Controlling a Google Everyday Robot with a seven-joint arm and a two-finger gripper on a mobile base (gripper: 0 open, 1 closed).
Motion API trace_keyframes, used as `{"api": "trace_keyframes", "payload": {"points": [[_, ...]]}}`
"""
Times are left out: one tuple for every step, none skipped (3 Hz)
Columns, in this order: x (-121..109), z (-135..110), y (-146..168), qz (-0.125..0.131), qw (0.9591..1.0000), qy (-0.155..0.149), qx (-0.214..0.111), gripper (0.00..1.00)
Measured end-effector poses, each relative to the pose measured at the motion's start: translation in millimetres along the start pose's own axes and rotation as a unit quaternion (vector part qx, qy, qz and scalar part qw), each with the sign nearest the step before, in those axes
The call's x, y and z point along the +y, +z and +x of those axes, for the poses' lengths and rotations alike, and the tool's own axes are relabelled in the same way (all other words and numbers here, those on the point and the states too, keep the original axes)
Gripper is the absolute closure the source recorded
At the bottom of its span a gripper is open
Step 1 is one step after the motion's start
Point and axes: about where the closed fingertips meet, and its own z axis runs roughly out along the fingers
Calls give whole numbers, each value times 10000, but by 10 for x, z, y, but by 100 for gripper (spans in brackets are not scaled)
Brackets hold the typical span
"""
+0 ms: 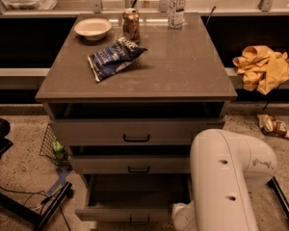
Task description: Open bottom drawer
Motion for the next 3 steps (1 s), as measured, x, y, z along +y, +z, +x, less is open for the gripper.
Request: {"api": "trace_keyframes", "payload": {"points": [[80,3,-128,-169,9998,56,83,100],[179,6,-330,-393,9990,114,189,100],[444,7,-1663,-1084,9913,477,578,100]]}}
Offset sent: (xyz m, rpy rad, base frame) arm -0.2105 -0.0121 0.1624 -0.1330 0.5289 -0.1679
